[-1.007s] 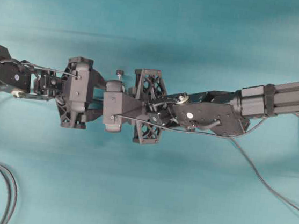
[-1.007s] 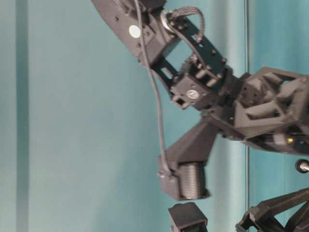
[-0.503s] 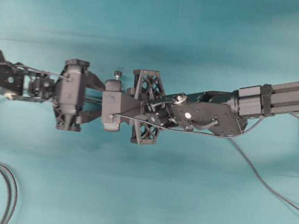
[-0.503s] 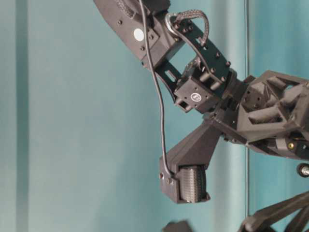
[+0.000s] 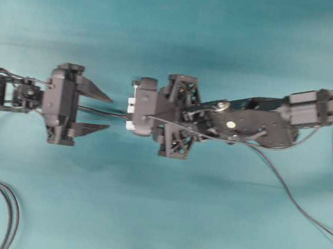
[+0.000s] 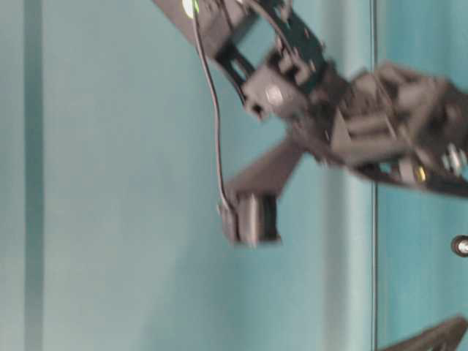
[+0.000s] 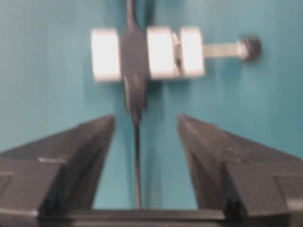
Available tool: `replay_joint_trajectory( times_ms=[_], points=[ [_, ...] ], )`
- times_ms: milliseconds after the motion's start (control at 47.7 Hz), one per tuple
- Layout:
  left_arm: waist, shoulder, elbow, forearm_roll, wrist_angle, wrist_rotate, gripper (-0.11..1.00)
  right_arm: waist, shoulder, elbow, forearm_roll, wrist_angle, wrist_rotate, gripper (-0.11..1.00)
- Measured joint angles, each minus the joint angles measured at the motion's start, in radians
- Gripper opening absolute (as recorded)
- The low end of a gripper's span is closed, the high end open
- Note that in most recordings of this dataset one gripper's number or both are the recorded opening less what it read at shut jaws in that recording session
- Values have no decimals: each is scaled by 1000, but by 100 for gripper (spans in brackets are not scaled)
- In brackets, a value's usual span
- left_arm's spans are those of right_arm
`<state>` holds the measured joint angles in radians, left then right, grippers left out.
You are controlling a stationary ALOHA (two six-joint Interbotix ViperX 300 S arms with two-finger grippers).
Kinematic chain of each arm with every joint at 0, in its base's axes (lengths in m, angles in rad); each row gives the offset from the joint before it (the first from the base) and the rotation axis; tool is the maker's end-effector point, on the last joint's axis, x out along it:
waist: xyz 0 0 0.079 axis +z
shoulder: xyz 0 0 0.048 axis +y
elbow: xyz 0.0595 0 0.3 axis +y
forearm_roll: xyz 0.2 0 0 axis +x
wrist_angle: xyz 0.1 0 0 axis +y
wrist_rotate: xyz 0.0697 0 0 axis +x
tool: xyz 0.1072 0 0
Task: Insert the USB cable into the female connector supported by the left arm.
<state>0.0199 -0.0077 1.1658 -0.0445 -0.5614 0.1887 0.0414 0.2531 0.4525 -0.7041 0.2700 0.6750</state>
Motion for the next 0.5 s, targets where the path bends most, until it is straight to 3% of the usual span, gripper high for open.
replay_joint_trajectory(
  times_ms=[252, 503],
  points=[
    [2, -155, 133, 0, -75, 0, 75, -2, -169, 181, 0, -57, 8, 63],
    [11, -318, 190, -2, -66, 0, 75, -9, -296, 299, 0, -135, 8, 62]
  ],
)
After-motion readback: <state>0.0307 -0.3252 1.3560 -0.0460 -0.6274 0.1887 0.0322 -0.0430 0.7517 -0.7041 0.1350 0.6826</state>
